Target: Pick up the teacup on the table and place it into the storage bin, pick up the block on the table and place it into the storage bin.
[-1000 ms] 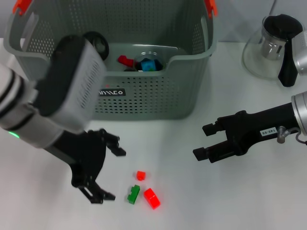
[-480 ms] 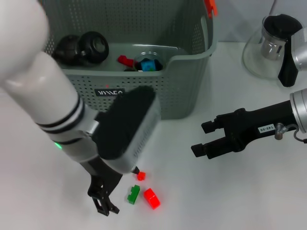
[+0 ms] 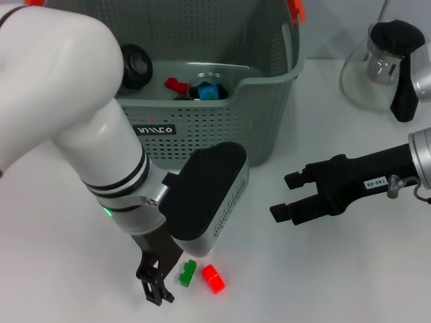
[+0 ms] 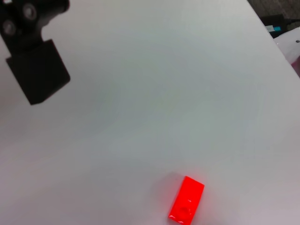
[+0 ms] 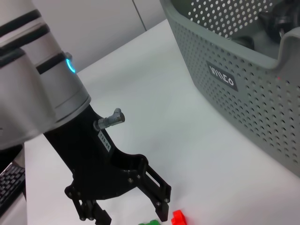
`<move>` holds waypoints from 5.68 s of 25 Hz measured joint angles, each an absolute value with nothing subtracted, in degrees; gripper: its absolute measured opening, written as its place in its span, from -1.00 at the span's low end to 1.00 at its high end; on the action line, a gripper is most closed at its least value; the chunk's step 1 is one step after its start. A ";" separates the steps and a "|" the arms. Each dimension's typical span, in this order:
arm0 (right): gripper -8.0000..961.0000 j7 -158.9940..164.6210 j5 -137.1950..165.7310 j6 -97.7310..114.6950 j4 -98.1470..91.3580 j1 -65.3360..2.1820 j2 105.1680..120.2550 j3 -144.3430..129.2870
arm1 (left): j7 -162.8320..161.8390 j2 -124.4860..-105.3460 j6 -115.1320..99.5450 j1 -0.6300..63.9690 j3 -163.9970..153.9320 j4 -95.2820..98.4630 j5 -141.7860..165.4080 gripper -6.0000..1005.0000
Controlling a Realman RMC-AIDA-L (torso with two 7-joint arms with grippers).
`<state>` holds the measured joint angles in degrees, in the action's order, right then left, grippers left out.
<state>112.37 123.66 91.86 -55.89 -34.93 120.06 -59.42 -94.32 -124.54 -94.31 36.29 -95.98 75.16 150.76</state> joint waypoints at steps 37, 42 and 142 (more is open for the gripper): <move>0.90 111.73 123.66 91.85 -55.81 -34.69 120.06 -59.32 | -97.42 -124.61 -90.46 36.83 -98.89 71.31 151.52 0.53; 0.90 111.48 123.66 91.84 -55.81 -34.63 120.06 -59.32 | -98.52 -124.63 -89.12 36.83 -100.17 71.26 151.52 0.37; 0.90 107.82 123.70 91.98 -54.69 -33.21 119.79 -57.74 | -105.30 -121.58 -113.20 30.46 -51.74 89.09 117.83 0.77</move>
